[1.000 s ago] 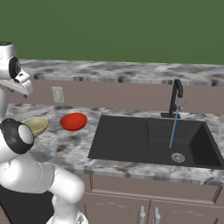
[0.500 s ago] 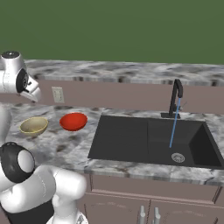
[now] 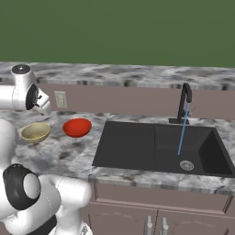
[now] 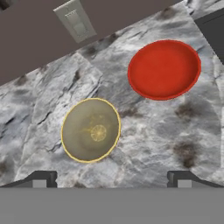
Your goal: Rinse each bowl for a few seconds and place them down in the sink or on the counter.
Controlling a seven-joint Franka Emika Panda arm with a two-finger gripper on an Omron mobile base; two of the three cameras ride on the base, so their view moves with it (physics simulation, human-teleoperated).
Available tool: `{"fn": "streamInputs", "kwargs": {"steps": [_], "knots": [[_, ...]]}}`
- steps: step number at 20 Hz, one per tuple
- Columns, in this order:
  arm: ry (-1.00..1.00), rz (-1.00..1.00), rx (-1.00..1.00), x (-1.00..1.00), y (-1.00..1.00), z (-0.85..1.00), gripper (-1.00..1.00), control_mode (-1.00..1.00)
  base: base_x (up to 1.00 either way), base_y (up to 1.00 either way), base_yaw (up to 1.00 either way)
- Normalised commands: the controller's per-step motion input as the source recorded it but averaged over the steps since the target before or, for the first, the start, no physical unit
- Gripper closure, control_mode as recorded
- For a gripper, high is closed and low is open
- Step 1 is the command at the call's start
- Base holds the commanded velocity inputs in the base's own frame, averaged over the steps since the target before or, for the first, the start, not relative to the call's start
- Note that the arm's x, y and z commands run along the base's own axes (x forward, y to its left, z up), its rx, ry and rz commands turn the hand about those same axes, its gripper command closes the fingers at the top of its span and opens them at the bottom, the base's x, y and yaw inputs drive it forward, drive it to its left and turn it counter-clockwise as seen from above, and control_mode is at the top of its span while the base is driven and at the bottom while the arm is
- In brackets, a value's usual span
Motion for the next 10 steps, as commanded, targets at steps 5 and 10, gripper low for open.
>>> {"fn": "streamInputs", "kwargs": {"steps": [5,10], "knots": [[0.02,0.00,0.00,0.00,-0.07,-0.05,-1.00,-1.00,0.00,0.00,0.00],[0.03,0.00,0.00,-0.01,-0.01,-0.14,-1.00,-1.00,0.00,0.00,0.00]]}}
